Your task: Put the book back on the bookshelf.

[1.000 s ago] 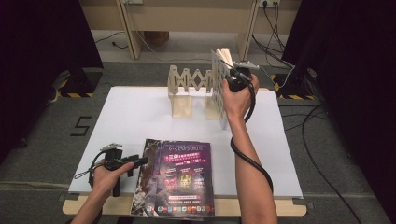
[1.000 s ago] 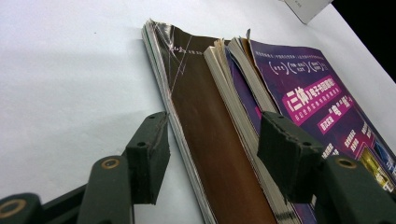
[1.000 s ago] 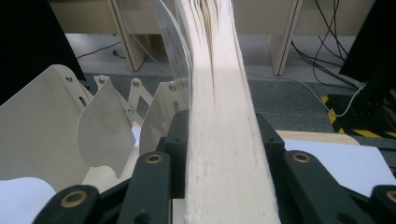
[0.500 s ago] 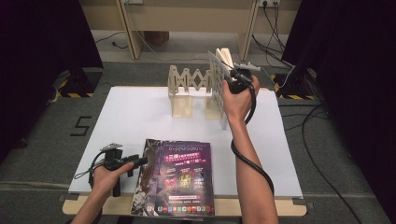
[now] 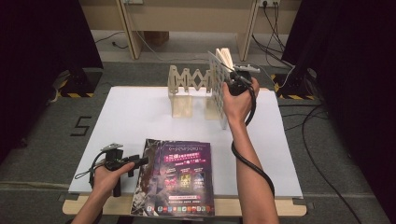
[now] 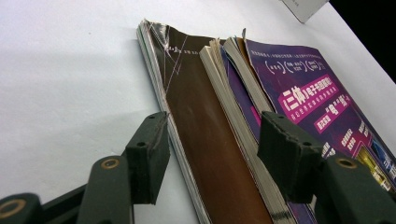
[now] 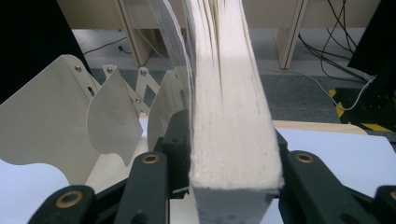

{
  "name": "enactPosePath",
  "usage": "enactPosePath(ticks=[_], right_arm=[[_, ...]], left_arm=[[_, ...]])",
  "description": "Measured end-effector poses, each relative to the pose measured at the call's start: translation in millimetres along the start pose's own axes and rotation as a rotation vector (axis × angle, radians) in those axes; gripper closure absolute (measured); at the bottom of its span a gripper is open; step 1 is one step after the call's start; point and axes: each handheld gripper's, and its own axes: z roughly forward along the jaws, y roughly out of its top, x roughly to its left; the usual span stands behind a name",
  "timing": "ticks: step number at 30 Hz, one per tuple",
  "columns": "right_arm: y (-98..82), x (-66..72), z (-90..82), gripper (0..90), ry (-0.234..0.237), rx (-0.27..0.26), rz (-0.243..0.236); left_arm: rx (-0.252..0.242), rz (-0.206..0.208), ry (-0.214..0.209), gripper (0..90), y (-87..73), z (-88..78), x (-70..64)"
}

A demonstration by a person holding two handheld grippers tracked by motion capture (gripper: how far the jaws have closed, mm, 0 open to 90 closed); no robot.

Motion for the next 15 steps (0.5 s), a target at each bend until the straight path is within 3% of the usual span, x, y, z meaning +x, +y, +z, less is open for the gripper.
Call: enactPosePath(ticks=[15], right_arm=[[-5.7, -0.6, -6.6, 62.8, 0.006, 0.004, 0.009]], left_arm=[[-0.002, 0.003, 0.004, 42.1, 0.3, -0.3, -1.0]])
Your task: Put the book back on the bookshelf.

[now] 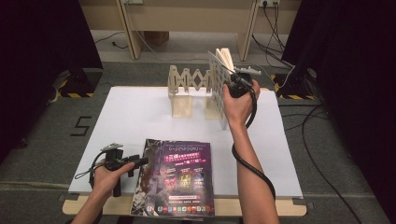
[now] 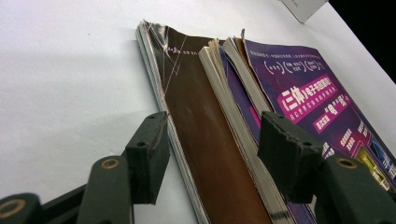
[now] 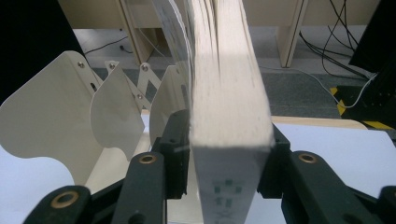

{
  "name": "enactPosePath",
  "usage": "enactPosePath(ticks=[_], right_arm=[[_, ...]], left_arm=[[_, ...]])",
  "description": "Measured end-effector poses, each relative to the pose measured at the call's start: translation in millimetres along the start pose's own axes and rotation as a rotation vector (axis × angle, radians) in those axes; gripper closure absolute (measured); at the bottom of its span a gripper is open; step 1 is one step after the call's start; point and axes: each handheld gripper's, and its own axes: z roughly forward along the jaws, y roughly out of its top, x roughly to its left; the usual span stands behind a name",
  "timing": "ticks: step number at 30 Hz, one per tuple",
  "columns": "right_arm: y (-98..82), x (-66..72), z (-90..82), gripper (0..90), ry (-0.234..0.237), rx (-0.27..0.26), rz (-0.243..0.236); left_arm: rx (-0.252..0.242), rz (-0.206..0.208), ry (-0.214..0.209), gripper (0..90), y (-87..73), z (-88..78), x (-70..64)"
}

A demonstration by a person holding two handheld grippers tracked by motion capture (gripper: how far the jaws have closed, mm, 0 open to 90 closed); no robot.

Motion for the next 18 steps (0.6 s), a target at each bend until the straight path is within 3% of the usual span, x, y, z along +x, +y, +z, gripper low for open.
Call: enactPosePath(ticks=[18], right_arm=[[-10.9, 1.2, -13.1, 59.6, 0.016, 0.003, 0.003]], left_arm=[[0.002, 0.010, -0.006, 42.0, 0.5, 1.1, -3.4]])
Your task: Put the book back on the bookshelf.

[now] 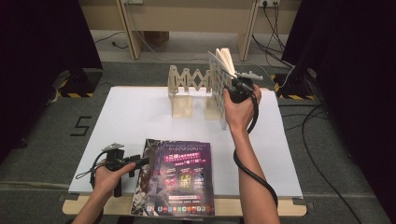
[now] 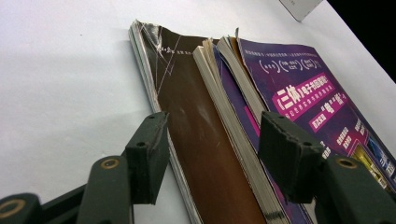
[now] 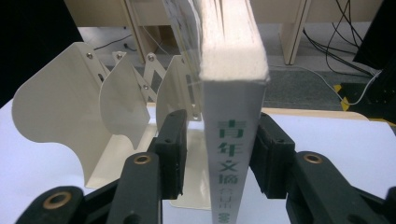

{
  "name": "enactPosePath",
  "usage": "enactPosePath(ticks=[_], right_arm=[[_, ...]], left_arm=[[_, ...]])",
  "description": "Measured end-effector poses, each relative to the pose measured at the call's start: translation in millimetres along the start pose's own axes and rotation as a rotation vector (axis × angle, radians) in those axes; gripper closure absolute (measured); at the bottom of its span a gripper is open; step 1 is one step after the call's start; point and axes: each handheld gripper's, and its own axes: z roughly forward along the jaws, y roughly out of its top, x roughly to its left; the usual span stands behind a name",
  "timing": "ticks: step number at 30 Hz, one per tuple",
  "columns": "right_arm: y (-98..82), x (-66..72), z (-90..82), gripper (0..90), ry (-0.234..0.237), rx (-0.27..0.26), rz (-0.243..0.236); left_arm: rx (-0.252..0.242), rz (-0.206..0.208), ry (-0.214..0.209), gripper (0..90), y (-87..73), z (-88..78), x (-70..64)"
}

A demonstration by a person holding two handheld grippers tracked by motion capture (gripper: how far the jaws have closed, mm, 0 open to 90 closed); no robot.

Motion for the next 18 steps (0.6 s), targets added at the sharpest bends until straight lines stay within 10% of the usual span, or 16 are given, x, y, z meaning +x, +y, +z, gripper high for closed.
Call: enactPosePath(ticks=[18], right_arm=[[-12.8, -6.8, -20.3, 58.1, -0.005, 0.007, -0.005]], left_arm=[[0.016, 0.010, -0.021, 42.1, 5.2, 10.6, -3.5]])
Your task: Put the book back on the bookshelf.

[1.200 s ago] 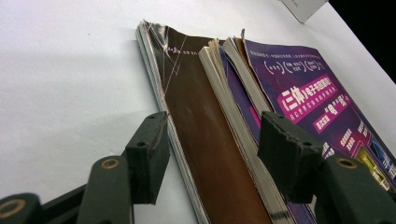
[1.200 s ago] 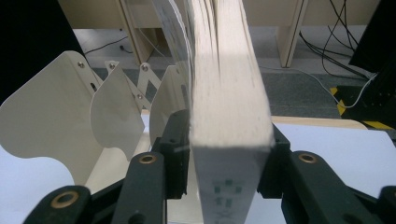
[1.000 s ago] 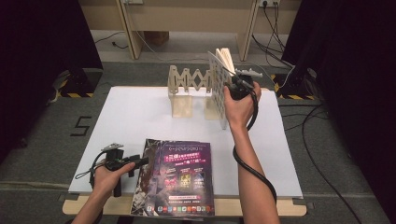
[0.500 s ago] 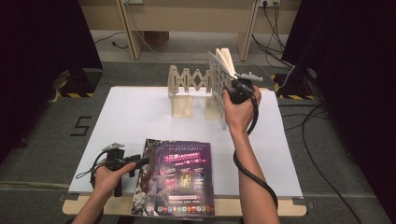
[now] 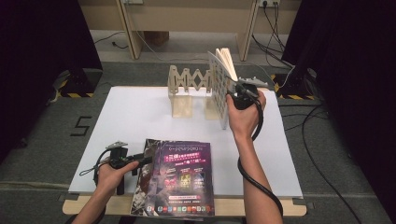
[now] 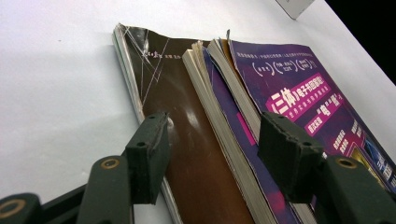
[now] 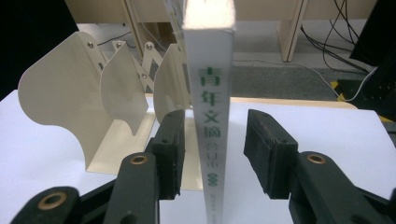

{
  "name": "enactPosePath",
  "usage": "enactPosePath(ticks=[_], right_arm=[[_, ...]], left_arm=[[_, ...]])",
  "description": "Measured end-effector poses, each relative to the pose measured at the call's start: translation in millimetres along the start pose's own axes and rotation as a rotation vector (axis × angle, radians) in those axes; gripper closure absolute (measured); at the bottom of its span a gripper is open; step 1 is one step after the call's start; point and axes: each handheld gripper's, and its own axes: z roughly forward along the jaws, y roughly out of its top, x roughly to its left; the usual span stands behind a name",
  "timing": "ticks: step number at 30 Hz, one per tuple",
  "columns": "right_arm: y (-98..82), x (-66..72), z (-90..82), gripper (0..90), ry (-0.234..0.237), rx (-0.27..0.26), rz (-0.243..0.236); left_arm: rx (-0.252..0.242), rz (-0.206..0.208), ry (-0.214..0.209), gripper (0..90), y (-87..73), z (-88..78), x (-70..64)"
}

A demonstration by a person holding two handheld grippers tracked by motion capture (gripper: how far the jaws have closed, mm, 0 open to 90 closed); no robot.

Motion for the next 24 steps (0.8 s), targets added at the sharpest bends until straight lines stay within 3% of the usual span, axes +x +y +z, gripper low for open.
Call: enactPosePath(ticks=[16, 24], right_arm=[[-20.8, -10.7, -19.1, 57.2, 0.039, 0.047, -0.004], [-41.4, -19.9, -25.4, 56.6, 0.062, 0.106, 0.000]], left_arm=[[0.002, -0.007, 0.002, 42.5, 1.0, 4.0, -0.3], [-0.006, -0.012, 0.012, 42.6, -0.2, 2.8, -0.8]])
